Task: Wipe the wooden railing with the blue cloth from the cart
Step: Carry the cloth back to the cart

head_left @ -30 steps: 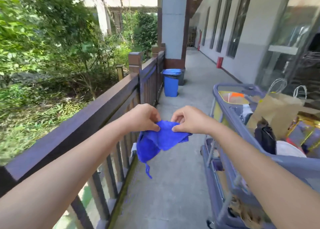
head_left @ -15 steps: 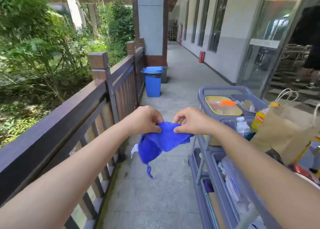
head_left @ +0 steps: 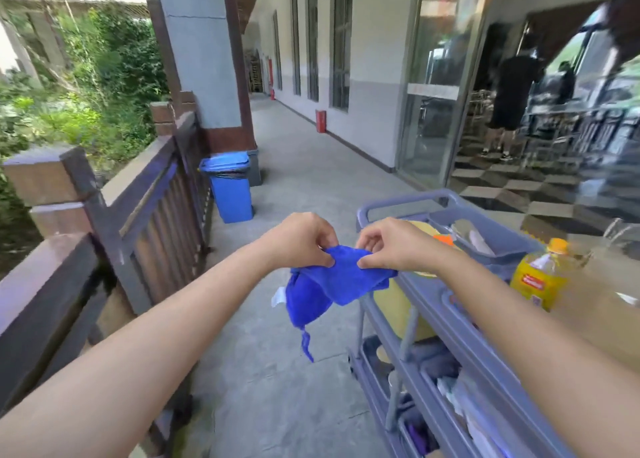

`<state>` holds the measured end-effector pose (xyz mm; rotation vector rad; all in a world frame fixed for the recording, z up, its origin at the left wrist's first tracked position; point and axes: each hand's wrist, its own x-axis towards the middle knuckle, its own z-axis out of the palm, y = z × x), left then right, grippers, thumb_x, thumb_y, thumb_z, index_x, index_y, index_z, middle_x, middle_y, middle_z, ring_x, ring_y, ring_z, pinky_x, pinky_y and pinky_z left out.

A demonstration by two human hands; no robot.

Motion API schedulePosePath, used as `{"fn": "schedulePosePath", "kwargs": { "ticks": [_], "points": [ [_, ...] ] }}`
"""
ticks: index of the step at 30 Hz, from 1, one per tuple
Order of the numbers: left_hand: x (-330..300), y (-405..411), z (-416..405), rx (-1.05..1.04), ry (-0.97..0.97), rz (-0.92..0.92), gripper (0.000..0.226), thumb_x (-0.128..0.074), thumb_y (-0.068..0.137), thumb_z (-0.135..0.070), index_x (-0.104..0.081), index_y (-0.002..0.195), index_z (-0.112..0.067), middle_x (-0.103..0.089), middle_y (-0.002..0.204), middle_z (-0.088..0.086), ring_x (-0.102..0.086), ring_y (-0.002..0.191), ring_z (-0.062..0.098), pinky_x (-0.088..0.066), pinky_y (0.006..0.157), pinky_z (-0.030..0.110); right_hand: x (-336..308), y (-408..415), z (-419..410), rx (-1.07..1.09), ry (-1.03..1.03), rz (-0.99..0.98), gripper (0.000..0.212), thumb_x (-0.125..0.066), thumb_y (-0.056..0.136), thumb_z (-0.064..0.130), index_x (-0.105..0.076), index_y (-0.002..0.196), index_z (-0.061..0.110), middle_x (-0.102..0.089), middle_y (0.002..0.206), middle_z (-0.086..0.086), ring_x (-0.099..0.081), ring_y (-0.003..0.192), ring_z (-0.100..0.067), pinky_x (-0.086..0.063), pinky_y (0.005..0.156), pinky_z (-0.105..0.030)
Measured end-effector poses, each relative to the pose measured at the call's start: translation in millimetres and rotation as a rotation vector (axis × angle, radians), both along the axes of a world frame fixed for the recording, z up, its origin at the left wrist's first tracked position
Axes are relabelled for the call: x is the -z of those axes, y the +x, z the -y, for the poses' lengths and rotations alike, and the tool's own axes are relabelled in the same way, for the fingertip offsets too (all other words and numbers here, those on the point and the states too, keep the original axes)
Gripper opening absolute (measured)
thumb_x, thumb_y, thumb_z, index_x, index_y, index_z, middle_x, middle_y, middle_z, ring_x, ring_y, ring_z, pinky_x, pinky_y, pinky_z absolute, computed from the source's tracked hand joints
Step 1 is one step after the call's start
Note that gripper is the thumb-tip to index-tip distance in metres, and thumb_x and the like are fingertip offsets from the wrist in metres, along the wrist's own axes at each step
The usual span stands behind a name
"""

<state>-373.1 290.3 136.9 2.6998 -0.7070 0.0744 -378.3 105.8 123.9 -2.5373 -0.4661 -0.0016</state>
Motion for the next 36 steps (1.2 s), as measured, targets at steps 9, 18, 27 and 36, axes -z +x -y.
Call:
{"fn": "schedulePosePath", "kwargs": {
  "ticks": [9,18,27,36],
  "points": [
    [19,153,33,0.124,-0.059,-0.083,0.011,-0.069,0.070,-0.013,-0.070,0.080,-0.018,-0.062,0.071,-0.013,-0.057,0.070,0.007,-0.046,0.064,0.020,12,128,33,0.114,-0.083,0.007,0.006,-0.065,0.070,0.019,-0.065,0.073,0.025,-0.061,0.066,0.014,-0.057,0.065,-0.001,-0.043,0.051,-0.012],
    [20,297,131,0.329,-0.046,-0.083,0.011,-0.069,0.071,-0.012,-0.063,0.076,-0.020,-0.059,0.068,-0.016,-0.051,0.060,-0.007,-0.036,0.050,-0.001,20,240,122,0.298,-0.100,0.066,0.005,-0.067,0.069,0.015,-0.066,0.074,0.016,-0.064,0.069,0.005,-0.056,0.065,-0.009,-0.044,0.059,-0.022],
    [26,375,234,0.651,-0.030,-0.124,0.022,-0.070,0.072,-0.011,-0.070,0.093,-0.012,-0.073,0.094,0.005,-0.065,0.085,0.014,-0.047,0.073,0.018,21,264,198,0.575,-0.089,0.020,0.006,-0.069,0.069,0.016,-0.066,0.071,0.020,-0.065,0.070,0.001,-0.056,0.066,-0.010,-0.044,0.062,-0.023],
    [40,400,320,1.054,-0.016,-0.227,0.018,-0.069,0.072,-0.006,-0.071,0.089,-0.012,-0.073,0.091,0.004,-0.063,0.080,0.010,-0.054,0.081,0.027,37,240,223,0.986,-0.071,0.018,0.009,-0.068,0.069,0.011,-0.069,0.078,0.013,-0.061,0.068,0.004,-0.052,0.065,-0.008,-0.037,0.057,-0.005]
  ]
}}
